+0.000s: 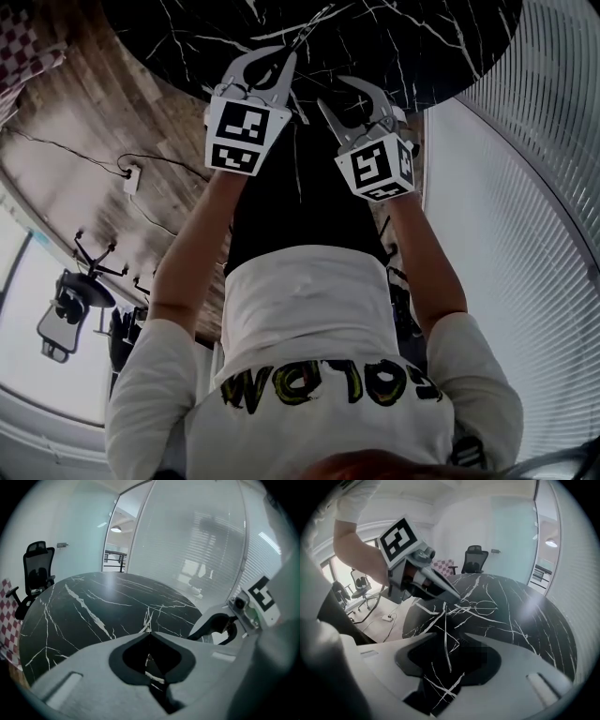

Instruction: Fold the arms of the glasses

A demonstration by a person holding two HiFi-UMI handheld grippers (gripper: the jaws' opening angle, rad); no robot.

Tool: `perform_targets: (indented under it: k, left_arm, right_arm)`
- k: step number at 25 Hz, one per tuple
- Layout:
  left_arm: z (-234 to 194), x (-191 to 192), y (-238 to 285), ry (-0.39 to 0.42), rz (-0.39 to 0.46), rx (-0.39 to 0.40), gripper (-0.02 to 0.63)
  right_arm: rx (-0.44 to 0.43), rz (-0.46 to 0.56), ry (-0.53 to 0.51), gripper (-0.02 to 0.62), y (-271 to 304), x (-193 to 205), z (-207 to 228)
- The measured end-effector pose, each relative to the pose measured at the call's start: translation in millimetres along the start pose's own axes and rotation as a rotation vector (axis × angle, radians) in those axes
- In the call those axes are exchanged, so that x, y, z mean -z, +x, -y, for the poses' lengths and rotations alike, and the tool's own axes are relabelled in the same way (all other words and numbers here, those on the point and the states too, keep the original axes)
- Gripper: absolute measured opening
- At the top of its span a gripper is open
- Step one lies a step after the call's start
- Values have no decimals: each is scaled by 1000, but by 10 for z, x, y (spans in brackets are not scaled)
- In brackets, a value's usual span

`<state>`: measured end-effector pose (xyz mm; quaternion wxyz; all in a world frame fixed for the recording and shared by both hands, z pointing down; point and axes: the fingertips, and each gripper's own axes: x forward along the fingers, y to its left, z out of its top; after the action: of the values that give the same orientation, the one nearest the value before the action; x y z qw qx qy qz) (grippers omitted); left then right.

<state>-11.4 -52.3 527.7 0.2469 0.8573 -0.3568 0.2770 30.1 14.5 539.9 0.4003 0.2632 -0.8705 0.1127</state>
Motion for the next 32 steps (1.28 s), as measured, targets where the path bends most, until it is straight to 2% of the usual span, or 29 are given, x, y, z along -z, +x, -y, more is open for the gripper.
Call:
perform_targets:
  k: [8,19,32]
  left_arm:
    - [21,62,-32,-18,-8,22,5]
    - [161,79,-36,-15,-18,85,4]
    - [141,74,-43,-20,-23,106,6]
  right_arm:
    - [91,-63,-7,135,119,191,209]
    - [197,-58,9,124,220,43,569]
    - [211,-61,-2,129,289,-44,630]
